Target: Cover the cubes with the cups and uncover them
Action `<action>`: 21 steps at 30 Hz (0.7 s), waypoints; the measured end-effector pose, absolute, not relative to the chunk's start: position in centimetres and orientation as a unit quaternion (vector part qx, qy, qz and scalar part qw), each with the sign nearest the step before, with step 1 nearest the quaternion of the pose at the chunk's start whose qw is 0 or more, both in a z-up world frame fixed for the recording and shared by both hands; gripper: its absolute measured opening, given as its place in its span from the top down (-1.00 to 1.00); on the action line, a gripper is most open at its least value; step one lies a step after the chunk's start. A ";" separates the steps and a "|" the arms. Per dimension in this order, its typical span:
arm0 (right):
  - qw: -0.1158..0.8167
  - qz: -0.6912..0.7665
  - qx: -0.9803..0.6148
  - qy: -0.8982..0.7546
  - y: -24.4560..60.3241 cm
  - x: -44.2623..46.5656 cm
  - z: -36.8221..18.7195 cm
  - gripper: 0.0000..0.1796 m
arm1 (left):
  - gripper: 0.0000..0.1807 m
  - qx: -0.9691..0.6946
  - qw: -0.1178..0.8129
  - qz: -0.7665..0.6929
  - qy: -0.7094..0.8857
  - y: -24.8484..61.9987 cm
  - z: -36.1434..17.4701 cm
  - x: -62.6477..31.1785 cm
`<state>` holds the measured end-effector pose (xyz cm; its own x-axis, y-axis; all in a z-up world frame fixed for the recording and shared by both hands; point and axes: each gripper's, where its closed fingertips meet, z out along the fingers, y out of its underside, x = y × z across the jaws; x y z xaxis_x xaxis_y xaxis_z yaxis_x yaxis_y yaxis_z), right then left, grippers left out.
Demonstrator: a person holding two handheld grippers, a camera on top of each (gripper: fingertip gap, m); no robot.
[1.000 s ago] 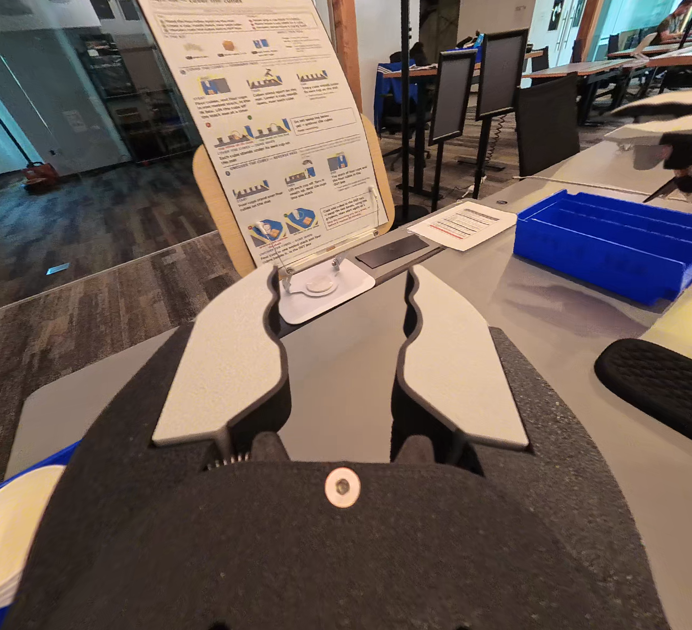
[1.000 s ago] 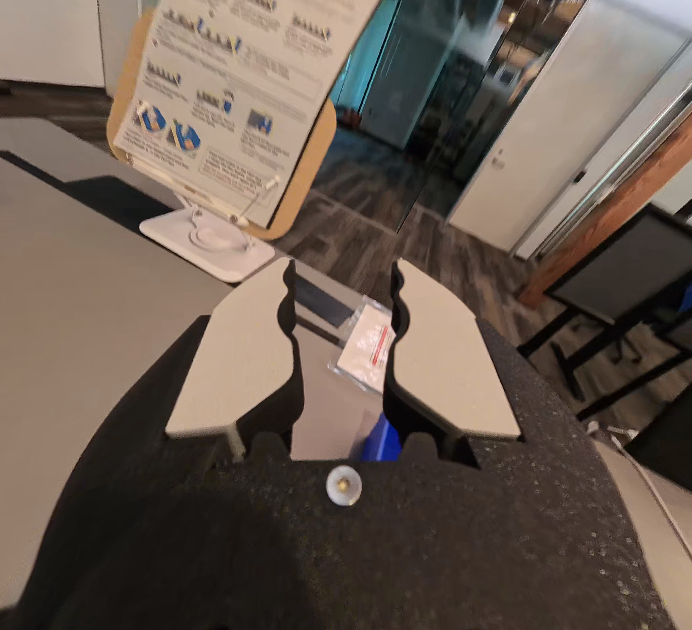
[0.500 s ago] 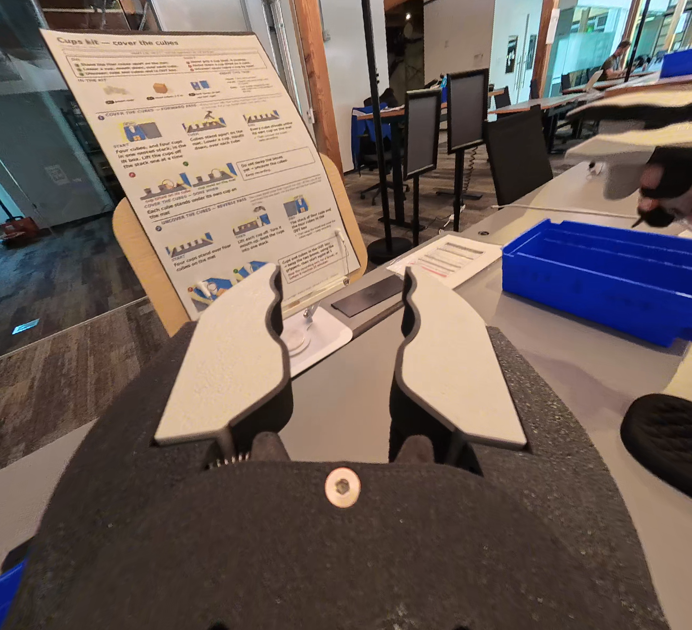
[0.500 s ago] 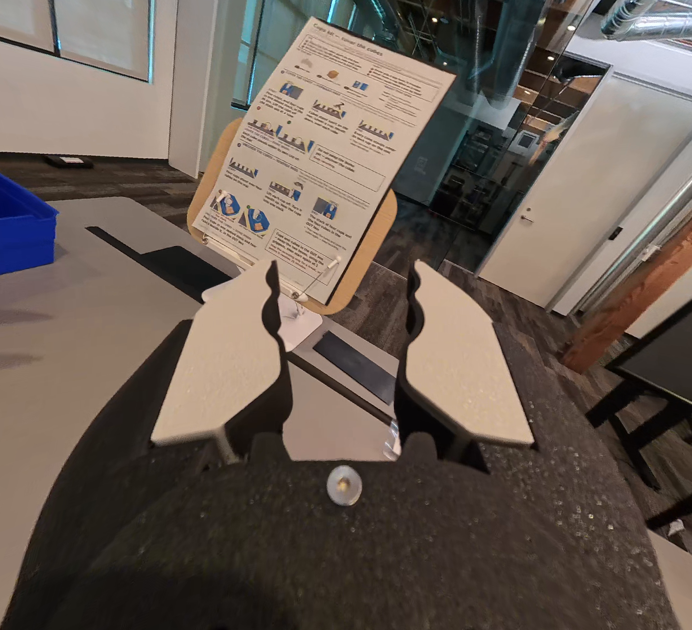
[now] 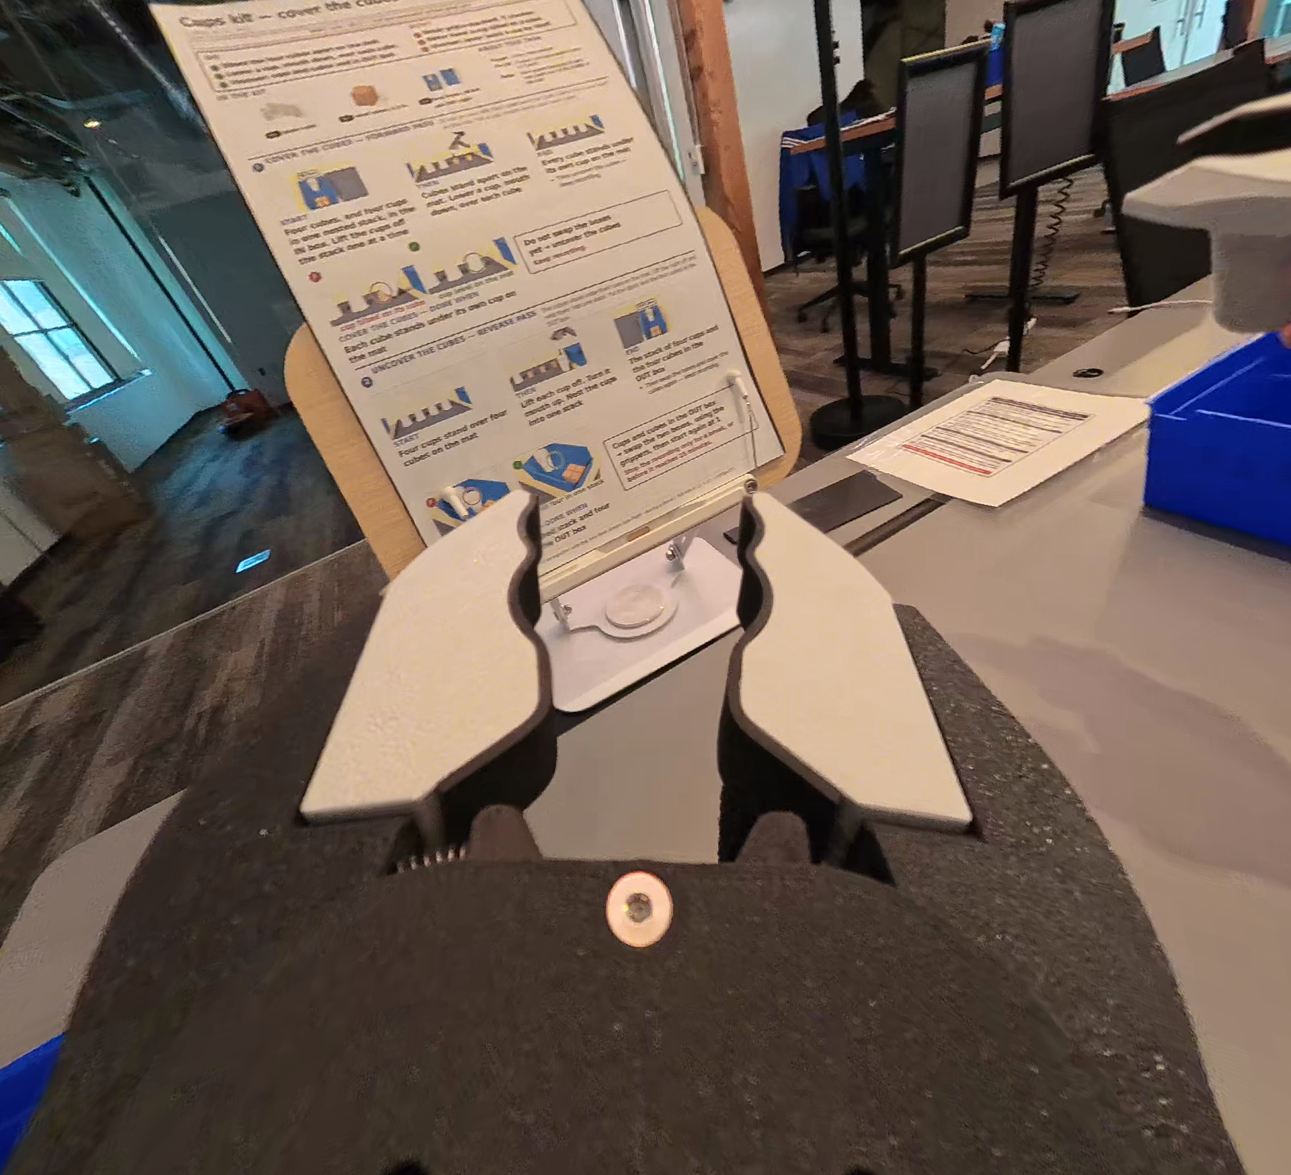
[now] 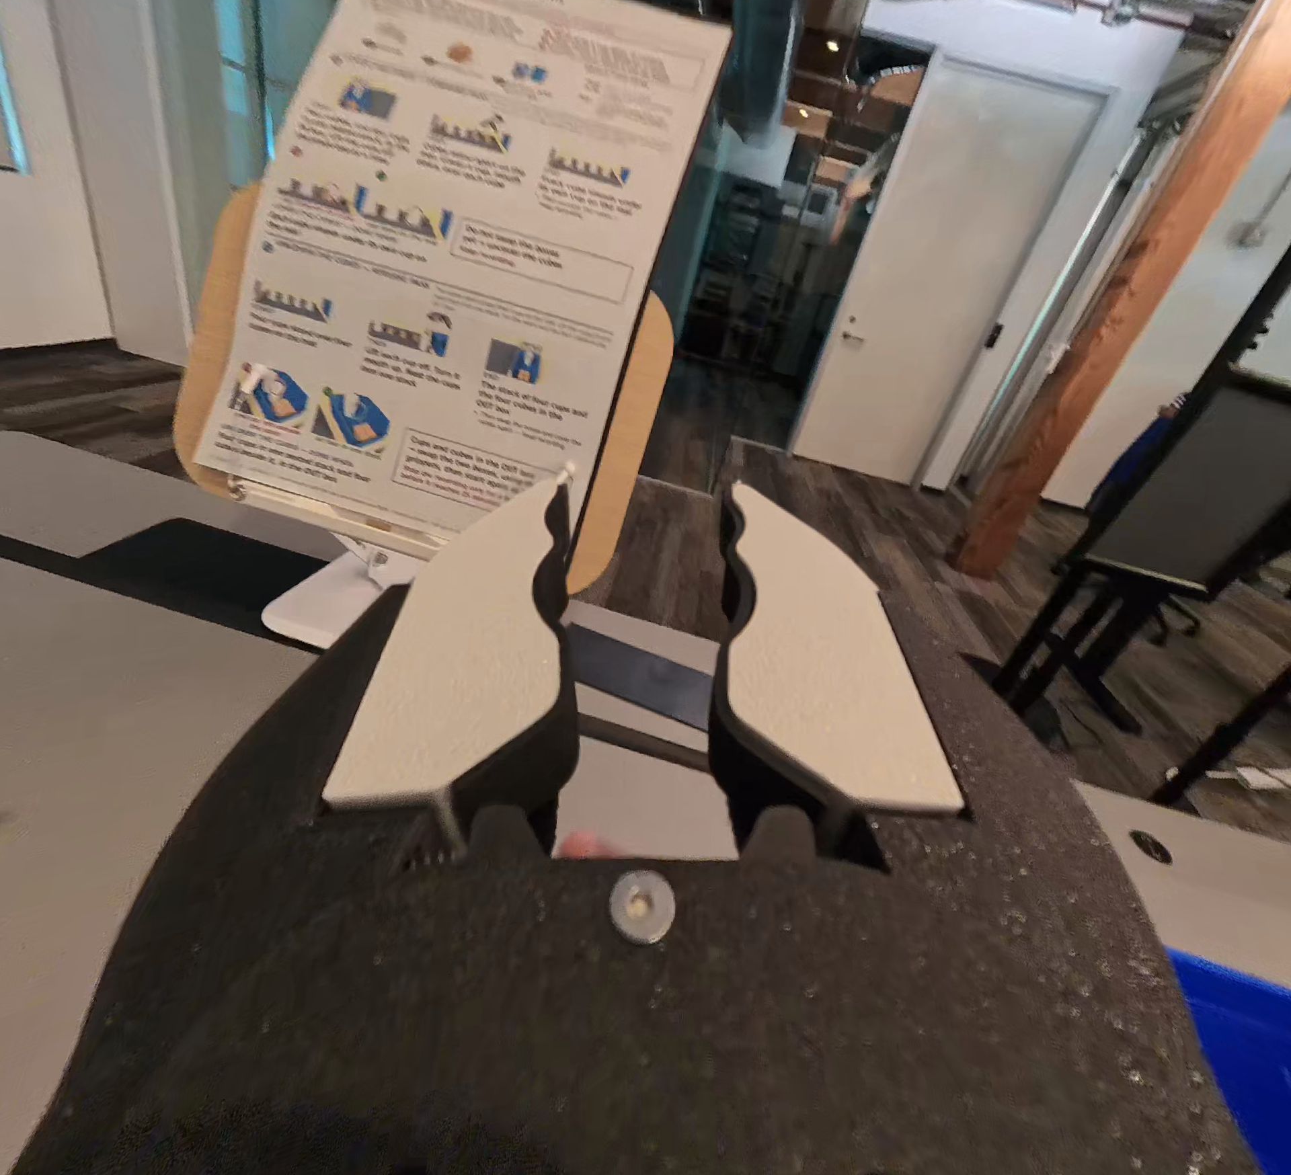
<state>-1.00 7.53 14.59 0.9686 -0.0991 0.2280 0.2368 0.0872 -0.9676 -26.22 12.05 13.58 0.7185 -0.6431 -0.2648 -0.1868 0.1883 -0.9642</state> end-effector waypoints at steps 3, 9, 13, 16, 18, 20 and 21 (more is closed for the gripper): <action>0.729 -0.128 -0.672 -0.033 8.5 0.0 13.6 0.62 | 0.41 -0.623 0.697 -0.153 0.320 12.9 13.2 -26.8; 0.713 -0.133 -0.688 -0.010 9.5 1.5 10.4 0.73 | 0.41 -0.653 0.692 -0.129 0.278 15.0 10.5 -27.1; 0.705 -0.151 -0.692 0.022 10.1 2.8 9.3 0.72 | 0.40 -0.670 0.686 -0.103 0.264 16.3 8.7 -26.9; 0.696 -0.156 -0.700 0.033 10.4 3.1 8.6 0.73 | 0.40 -0.681 0.680 -0.087 0.257 17.1 7.3 -26.7; 0.693 -0.128 -0.709 0.038 10.6 2.8 7.9 0.76 | 0.40 -0.690 0.675 -0.080 0.249 17.5 6.3 -26.7; 0.687 -0.096 -0.719 0.048 11.0 2.5 7.2 0.79 | 0.44 -0.703 0.669 -0.077 0.227 18.2 5.5 -27.0; 0.682 -0.085 -0.724 0.054 11.2 2.4 7.0 0.78 | 0.45 -0.709 0.666 -0.076 0.219 18.5 5.2 -27.1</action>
<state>2.39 11.20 6.96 0.9798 -0.1938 0.0497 0.0381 -0.0630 -0.9973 -27.09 18.52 5.16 0.8929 -0.4111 -0.1837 -0.2091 -0.0172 -0.9778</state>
